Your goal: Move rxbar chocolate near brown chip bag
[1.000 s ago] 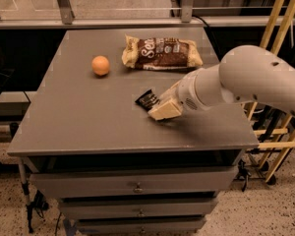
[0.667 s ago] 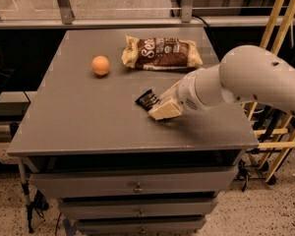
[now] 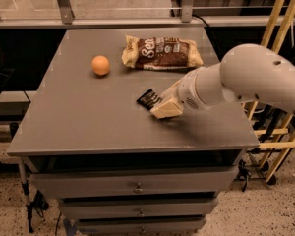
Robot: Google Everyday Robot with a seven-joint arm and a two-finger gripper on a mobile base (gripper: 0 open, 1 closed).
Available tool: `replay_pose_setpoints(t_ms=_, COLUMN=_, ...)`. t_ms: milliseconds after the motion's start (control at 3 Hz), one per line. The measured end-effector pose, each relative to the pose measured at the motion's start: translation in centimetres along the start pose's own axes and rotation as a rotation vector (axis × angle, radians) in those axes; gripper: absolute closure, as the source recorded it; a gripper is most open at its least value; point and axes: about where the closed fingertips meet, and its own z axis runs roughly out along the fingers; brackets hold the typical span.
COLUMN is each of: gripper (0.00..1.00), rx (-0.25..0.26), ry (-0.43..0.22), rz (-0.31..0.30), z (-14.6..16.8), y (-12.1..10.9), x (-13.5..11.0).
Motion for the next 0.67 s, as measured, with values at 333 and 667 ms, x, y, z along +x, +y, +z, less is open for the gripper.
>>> replay_pose_setpoints(t_ms=333, gripper=1.0, rx=0.094, ry=-0.112, rz=-0.14, z=-6.6, y=-0.1, x=-7.2)
replay_pose_setpoints(t_ms=667, gripper=1.0, rx=0.179, ry=-0.203, rz=-0.278, z=-12.8, y=0.4, x=-14.0)
